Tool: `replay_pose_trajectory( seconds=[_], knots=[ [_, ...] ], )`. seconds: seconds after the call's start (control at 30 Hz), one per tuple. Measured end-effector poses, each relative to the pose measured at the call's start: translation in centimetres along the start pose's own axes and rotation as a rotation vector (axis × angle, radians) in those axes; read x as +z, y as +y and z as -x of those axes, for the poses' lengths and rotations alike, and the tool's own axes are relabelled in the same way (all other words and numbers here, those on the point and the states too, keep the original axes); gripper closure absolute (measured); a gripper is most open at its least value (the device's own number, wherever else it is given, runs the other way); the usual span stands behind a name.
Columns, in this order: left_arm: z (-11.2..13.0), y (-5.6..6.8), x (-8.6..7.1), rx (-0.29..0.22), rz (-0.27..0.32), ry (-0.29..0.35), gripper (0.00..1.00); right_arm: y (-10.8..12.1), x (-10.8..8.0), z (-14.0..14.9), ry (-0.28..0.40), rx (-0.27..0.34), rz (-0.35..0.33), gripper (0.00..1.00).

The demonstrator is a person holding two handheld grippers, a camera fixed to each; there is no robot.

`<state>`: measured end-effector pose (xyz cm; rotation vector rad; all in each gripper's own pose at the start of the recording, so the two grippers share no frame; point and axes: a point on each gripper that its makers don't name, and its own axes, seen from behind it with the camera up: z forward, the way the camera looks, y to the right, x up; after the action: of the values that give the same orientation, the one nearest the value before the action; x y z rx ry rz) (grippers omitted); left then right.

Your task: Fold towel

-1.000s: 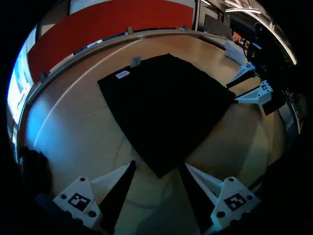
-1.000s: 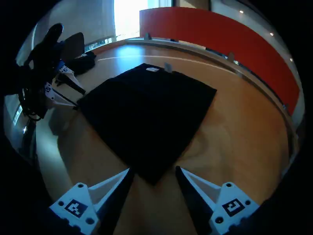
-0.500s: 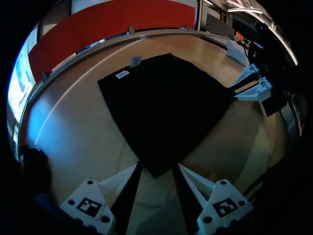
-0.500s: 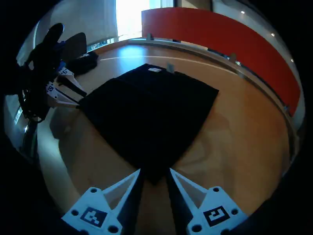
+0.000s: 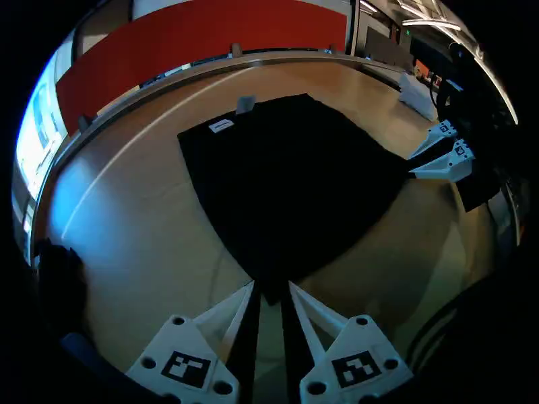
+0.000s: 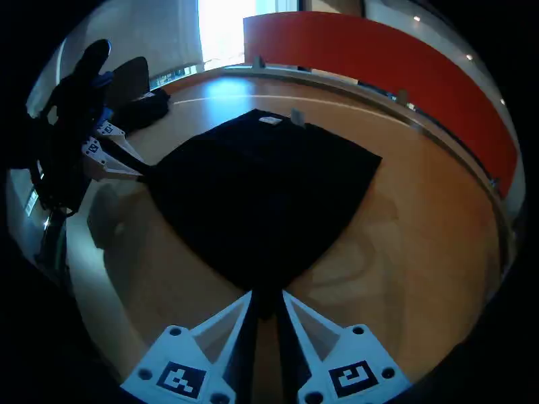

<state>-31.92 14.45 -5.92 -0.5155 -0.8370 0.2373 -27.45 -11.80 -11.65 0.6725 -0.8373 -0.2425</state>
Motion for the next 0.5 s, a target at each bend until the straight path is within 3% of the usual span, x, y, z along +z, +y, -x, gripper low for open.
replay_pose_trajectory(
  seconds=[0.2,0.5],
  knots=[
    [-0.2,0.7,-0.4,-0.02,0.018,-0.005,0.84,0.1,-0.6,-0.6,0.014,0.017,0.002,0.85],
    [-1.4,1.5,-2.5,-0.065,0.022,0.008,0.84,0.5,-3.0,-1.8,0.036,0.011,0.009,0.85]
  ],
)
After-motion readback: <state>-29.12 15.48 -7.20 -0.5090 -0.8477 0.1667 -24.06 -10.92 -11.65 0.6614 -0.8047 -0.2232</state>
